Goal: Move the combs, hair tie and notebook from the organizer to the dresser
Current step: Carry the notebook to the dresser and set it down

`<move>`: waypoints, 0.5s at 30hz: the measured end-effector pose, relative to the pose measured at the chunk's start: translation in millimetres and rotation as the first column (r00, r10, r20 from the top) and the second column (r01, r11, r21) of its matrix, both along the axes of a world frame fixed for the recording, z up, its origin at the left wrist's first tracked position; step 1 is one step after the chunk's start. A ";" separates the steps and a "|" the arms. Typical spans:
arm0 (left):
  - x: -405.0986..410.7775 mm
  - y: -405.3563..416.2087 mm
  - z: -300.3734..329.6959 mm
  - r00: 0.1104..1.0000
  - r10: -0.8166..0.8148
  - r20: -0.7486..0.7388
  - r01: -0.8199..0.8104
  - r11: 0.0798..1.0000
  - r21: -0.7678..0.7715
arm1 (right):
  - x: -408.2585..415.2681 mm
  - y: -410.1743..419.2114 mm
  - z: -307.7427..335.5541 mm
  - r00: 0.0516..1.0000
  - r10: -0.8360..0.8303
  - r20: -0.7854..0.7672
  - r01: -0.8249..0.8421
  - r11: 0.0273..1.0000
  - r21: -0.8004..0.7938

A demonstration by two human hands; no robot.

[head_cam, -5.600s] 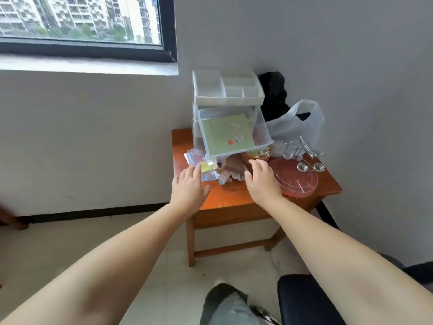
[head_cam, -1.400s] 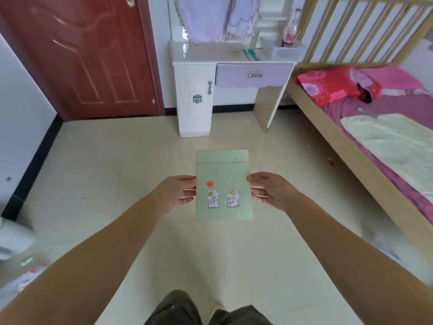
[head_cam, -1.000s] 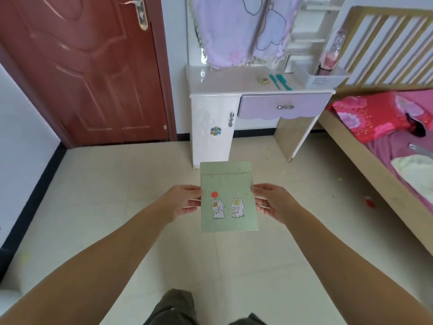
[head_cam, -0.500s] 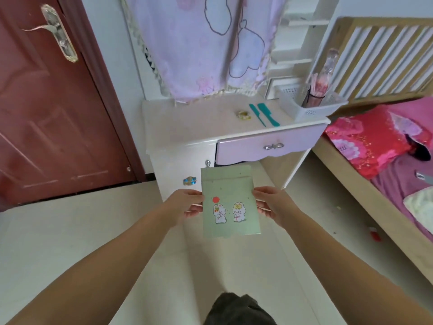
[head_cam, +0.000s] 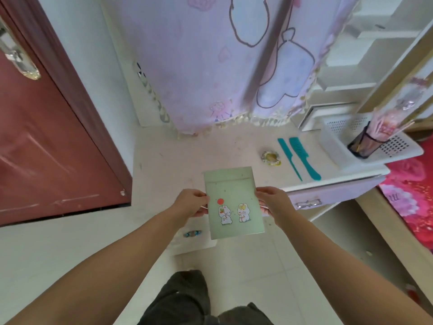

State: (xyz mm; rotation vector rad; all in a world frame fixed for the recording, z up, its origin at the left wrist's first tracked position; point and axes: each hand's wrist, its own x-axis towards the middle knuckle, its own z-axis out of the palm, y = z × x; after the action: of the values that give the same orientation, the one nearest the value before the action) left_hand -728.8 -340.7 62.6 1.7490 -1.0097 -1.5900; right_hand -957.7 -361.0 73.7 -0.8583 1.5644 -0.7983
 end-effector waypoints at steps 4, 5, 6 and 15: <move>-8.1 -74.7 -4.2 0.996 -0.050 0.075 0.048 0.998 0.028 | -2.3 -68.7 -6.9 0.992 -0.031 -0.124 0.032 0.999 0.006; -11.9 -90.4 -6.7 0.994 -0.055 0.092 0.052 0.998 0.038 | -3.8 -83.7 -9.5 0.987 -0.032 -0.157 0.033 0.999 0.002; -16.2 -104.7 -10.5 0.992 -0.060 0.113 0.055 0.997 0.051 | -5.5 -98.1 -13.5 0.982 -0.028 -0.188 0.029 1.000 0.004; -27.0 -176.5 -61.9 0.936 -0.075 0.343 0.026 0.989 0.145 | -2.7 -187.8 -61.7 0.901 0.199 -0.384 -0.168 0.979 0.113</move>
State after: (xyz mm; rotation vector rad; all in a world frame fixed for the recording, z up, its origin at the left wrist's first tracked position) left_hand -755.8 -517.2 0.8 2.1706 -1.1363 -1.4392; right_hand -960.4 -548.8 12.1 -1.1423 1.8176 -0.4394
